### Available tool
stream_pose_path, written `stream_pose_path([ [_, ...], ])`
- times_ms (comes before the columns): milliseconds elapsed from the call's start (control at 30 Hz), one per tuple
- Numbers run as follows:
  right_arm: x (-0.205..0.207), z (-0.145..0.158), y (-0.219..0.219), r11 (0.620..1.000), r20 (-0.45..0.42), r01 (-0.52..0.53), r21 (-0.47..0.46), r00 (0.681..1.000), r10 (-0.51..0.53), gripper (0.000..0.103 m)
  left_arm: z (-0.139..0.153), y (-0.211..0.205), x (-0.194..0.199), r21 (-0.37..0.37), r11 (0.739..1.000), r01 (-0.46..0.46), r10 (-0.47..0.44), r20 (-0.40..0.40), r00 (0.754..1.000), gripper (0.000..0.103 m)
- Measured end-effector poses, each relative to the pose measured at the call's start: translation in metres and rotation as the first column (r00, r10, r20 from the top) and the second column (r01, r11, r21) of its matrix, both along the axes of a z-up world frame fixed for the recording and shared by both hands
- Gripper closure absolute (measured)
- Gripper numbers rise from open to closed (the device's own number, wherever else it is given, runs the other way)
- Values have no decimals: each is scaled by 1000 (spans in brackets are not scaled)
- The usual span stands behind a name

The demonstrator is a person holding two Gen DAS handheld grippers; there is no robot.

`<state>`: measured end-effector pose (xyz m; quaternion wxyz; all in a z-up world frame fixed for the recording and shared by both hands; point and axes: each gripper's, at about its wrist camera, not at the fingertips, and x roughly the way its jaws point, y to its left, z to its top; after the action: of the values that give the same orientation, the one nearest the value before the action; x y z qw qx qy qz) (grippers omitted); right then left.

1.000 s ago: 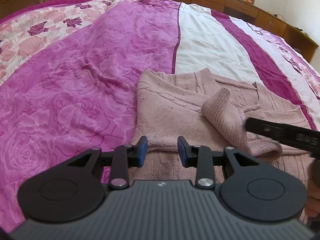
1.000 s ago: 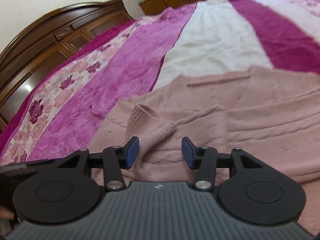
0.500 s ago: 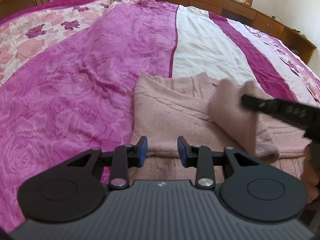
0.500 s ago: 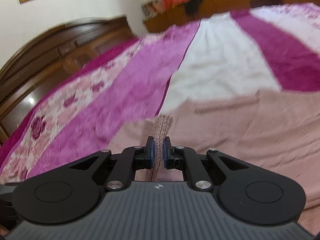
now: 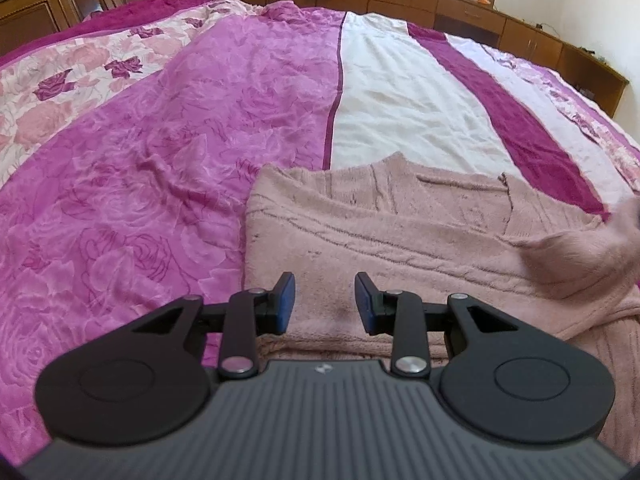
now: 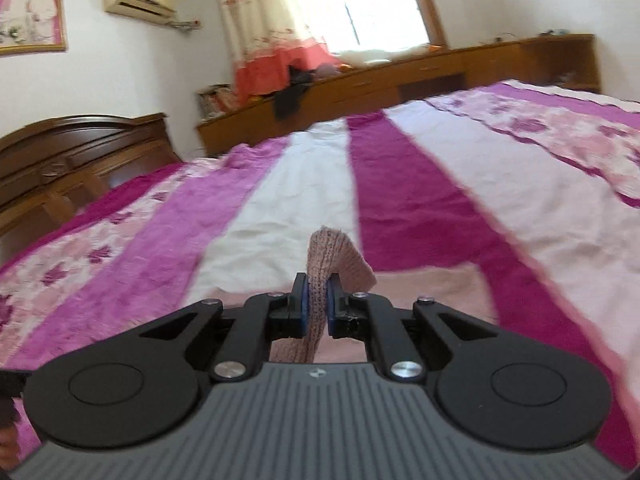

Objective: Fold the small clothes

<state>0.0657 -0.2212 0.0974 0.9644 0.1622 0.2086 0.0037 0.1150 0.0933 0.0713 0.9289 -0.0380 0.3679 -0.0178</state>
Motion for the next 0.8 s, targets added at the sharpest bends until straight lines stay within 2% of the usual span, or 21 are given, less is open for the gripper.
stream_pose_path([
  [133,-15,-33,-25,998,-89,62,14,994,-60,93,-10,-1,2,13,1000,-5,5,-29,1000,68],
  [233,-20,-53,-39,997,-165,62,55,985,-52,93,-13,-3,2,26,1000,-3,4,-35,999,68],
  [300,-28,-60,-43,997,-182,38,65,983,-26,92,-13,-3,2,31,1000,1,0,-35,999,68],
  [367,-36,-59,-42,998,-185,23,65,983,-11,91,-13,-3,2,32,999,3,-2,-38,999,68],
  [433,-37,-54,-42,998,-182,16,64,983,-4,80,-13,-3,3,34,999,2,0,-41,999,68],
  [633,-34,-27,-51,997,-124,43,67,992,-34,57,-14,-7,2,53,999,0,2,-39,999,68],
  [800,-9,-26,-54,1000,-148,26,17,989,-23,53,-15,-8,3,53,999,0,2,-41,999,68],
])
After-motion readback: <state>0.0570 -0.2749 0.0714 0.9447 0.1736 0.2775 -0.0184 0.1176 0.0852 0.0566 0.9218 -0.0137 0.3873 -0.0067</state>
